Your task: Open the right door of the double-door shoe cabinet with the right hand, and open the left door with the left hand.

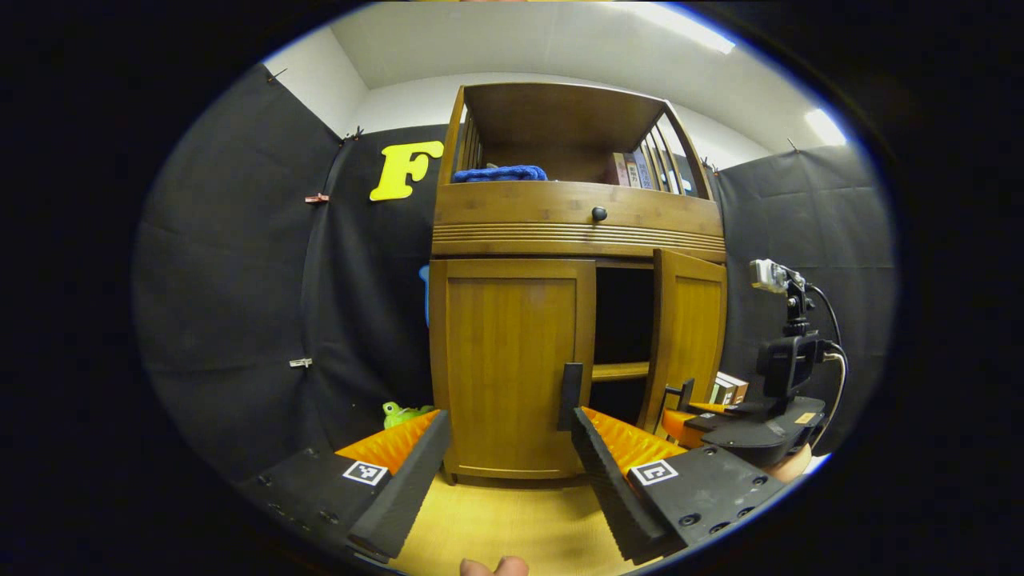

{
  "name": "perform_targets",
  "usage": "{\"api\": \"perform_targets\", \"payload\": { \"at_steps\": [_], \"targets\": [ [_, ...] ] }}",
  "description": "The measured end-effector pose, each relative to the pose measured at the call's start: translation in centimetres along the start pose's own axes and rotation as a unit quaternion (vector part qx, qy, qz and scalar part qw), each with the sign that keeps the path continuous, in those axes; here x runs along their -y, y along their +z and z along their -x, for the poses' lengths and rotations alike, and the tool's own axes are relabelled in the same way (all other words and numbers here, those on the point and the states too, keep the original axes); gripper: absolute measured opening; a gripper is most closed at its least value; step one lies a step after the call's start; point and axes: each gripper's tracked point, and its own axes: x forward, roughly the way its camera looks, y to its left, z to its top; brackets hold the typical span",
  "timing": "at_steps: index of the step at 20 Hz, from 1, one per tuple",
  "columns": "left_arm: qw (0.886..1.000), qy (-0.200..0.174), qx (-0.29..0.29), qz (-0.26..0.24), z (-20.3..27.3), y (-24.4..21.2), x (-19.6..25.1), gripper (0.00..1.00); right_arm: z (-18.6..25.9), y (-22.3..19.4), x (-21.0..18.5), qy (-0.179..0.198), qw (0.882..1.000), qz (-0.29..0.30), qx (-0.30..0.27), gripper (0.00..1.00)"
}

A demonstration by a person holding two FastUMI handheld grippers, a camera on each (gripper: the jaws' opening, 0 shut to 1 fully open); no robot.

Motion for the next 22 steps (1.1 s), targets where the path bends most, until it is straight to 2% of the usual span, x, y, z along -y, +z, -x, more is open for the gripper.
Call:
{"api": "perform_targets", "payload": {
  "at_steps": [10,11,13,21,22],
  "targets": [
    [0.999,-0.042,0.004,-0.005,0.0,0.4,4.7,0.95,6.4,-0.1,5.7,-0.025,1.000,-0.001,-0.002,0.28],
    [0.999,-0.048,0.005,-0.004,-0.2,0.3,5.2,0.95,6.6,-0.3,6.2,-0.027,1.000,0.000,-0.001,0.24],
    [0.998,-0.057,0.004,-0.003,-0.5,0.3,6.3,0.95,7.6,-0.2,7.3,-0.028,1.000,0.006,-0.003,0.21],
    [0.996,-0.088,0.008,-0.003,-1.2,0.6,10.0,0.92,9.8,0.8,13.8,-0.080,0.997,-0.001,0.010,0.22],
    [0.996,-0.090,0.007,-0.002,-1.3,0.6,10.3,0.95,9.8,0.7,15.2,-0.095,0.995,0.002,0.013,0.22]
  ]
}}
